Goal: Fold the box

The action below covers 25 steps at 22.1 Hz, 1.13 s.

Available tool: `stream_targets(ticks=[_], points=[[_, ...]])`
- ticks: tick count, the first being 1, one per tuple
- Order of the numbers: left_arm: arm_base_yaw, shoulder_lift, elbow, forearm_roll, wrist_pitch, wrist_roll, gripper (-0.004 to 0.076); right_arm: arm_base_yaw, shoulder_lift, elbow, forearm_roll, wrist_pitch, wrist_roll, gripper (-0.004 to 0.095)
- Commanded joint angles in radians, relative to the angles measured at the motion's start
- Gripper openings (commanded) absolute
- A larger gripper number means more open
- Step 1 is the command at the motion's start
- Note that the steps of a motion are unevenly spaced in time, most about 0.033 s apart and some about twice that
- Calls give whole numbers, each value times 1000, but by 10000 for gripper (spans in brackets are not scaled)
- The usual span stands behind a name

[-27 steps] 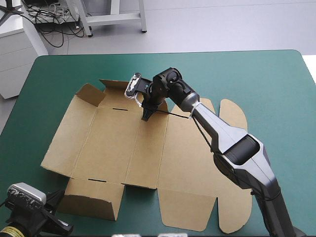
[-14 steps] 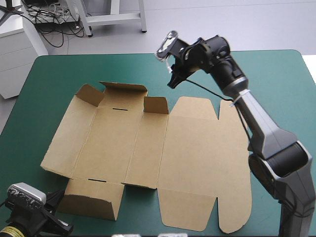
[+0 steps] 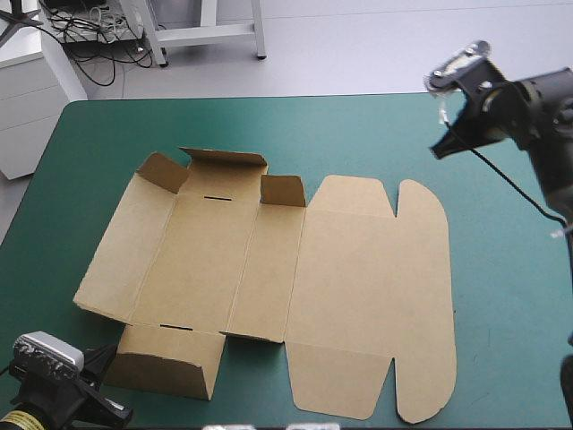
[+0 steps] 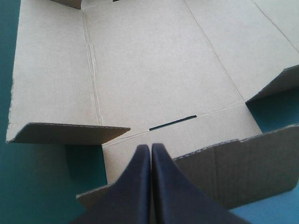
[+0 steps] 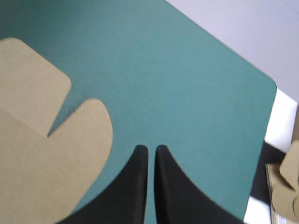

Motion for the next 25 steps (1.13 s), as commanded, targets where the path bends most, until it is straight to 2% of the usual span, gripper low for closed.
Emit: stream_targets(ticks=[1, 5, 9, 11, 14, 16, 21, 25], points=[[-3, 15, -29, 0, -66, -2, -10, -111, -186, 152, -26, -45, 28, -18], [-3, 15, -29, 0, -66, -2, -10, -217, -341, 359, -26, -74, 78, -20], [-3, 15, -29, 0, -66, -2, -10, -284, -532, 568, -13, -68, 207, -20], [-3, 15, -29, 0, -66, -2, -10, -283, -610, 671, 37, -8, 252, -20], [-3, 15, -29, 0, -66, -2, -10, -283, -689, 821, 242, 53, 293, -20], [-3, 15, -29, 0, -54, -36, -10, -283, -720, 920, 344, 46, 291, -20], [-3, 31, -53, 6, -87, -46, -10, -283, -831, 1128, 328, -22, 270, -20], [-3, 190, -141, 7, -64, -47, -10, -283, -891, 1144, 330, -101, 270, -20]])
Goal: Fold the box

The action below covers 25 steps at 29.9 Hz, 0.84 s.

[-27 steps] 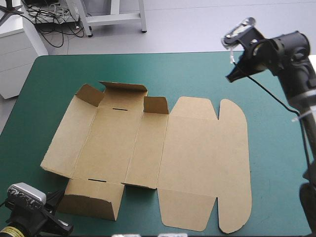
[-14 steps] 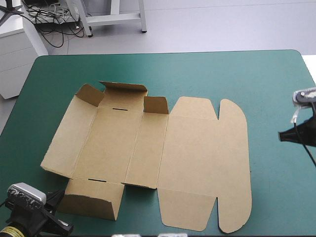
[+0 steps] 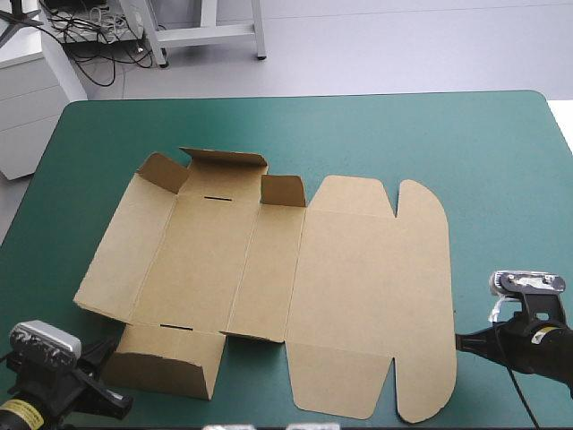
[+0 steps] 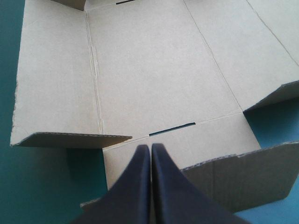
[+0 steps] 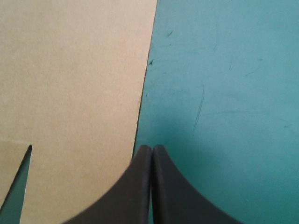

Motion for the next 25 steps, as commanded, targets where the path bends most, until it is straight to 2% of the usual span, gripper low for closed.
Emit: stream_targets(ticks=[1, 6, 12, 17, 19, 22, 25], points=[[-3, 133, -97, 7, -77, -10, -10, -8, -36, -22, 9, -104, -9, -20], [-3, 336, -232, 9, -148, -10, -10, -8, -58, -22, 23, -103, -9, -20], [-1, 546, -340, 30, -165, -17, -10, -8, -58, -22, 54, -88, -15, -20], [1, 701, -433, 192, -136, -162, -10, -8, -58, -22, 54, -88, -27, -20], [4, 747, -471, 243, -130, -174, -10, -8, -58, -22, 54, -88, -41, -20], [64, 809, -541, 263, -123, -174, -10, -8, -58, -22, 54, -88, -60, -20], [206, 856, -616, 231, -125, -150, -10, -8, -58, -22, 54, -86, -62, -20]])
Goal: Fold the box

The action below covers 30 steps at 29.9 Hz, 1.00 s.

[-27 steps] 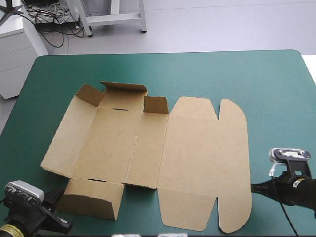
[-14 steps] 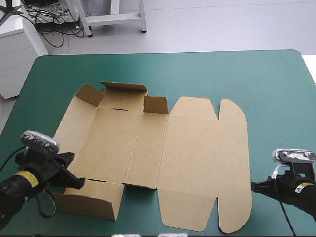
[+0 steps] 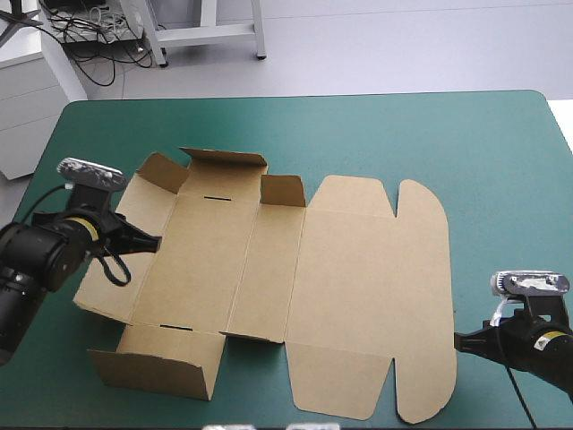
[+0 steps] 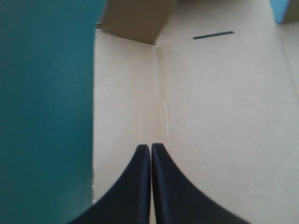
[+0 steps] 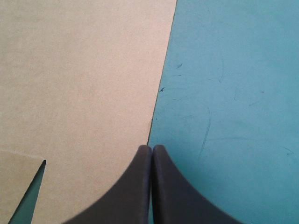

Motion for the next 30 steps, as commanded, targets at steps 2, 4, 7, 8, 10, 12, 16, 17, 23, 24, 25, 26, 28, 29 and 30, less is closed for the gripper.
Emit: stream_targets(ticks=[2, 4, 7, 8, 10, 12, 16, 17, 23, 24, 25, 26, 28, 29, 30], points=[[225, 45, -129, -70, -39, 81, -10, -8, 2, -25, 13, -35, -17, -20], [355, 62, -157, -200, -28, 190, -10, -8, 2, -25, 13, -35, -22, -20], [549, 91, -162, -398, -19, 330, -10, -8, 2, -25, 13, -38, -52, -20], [603, 101, -162, -451, -12, 362, -10, -8, 2, -25, 13, -38, -61, -20], [729, 130, -162, -575, 23, 446, -10, -8, 2, -25, 13, -38, -63, -20], [827, 161, -162, -696, 89, 548, -10, -8, 2, -25, 13, -38, -63, -20], [958, 229, -162, -834, 240, 683, -10, -8, 2, -25, 13, -38, -65, -20], [967, 242, -162, -837, 256, 691, -10, -8, 2, -25, 13, -38, -65, -20], [966, 274, -162, -822, 258, 705, -10, -8, 2, -25, 8, -39, -65, -20], [966, 276, -162, -826, 261, 710, -10, -8, 2, -25, 8, -44, -65, -20], [966, 276, -162, -832, 269, 721, -10, -8, 2, -25, 8, -47, -65, -20], [966, 278, -162, -838, 277, 733, -9, -8, 2, -25, 8, -51, -65, -20], [966, 281, -162, -848, 291, 777, -8, -8, 2, -23, 8, -53, -65, -20], [966, 284, -160, -853, 296, 802, -8, -8, 2, -23, 8, -53, -65, -20], [966, 288, -160, -853, 295, 812, -8, -8, 2, -23, 8, -53, -65, -20]])
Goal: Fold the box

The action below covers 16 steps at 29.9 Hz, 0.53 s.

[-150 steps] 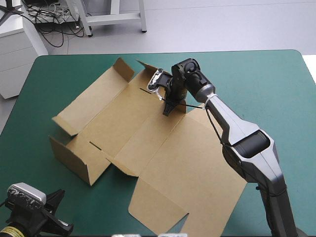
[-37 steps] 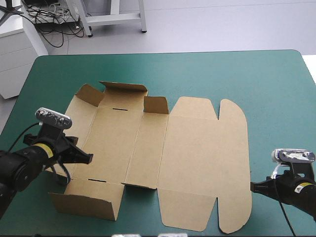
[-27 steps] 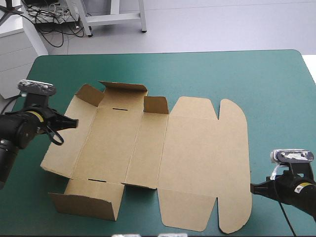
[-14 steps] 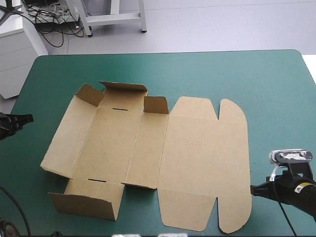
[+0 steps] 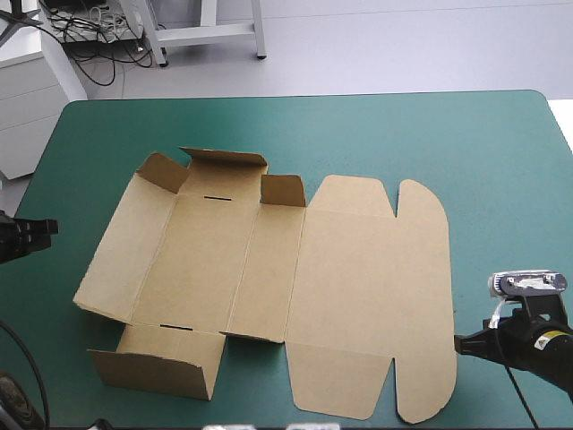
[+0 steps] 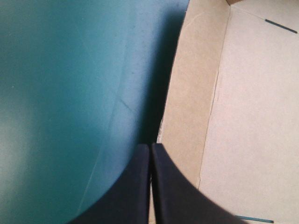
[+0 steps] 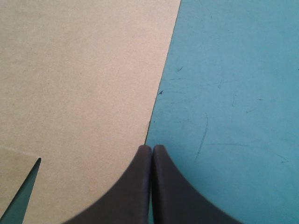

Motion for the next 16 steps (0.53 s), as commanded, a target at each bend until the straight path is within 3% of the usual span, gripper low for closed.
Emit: stream_targets(ticks=[1, 4, 7, 14, 16], points=[[2, -16, -28, -59, 10, 50, -8, -8, 2, -23, 9, -46, -11, -20], [1, -4, -21, -63, 35, 54, 27, -8, 2, -23, 9, -46, -11, -20], [-21, 14, -19, -57, 61, 72, 124, -8, 2, -23, 9, -47, -11, -20], [-135, 68, -19, -23, 46, 84, 619, -8, 4, -23, 7, -47, -16, -20], [-156, 86, -19, -18, 27, 84, 689, -8, 4, -23, 7, -45, -16, -20]])
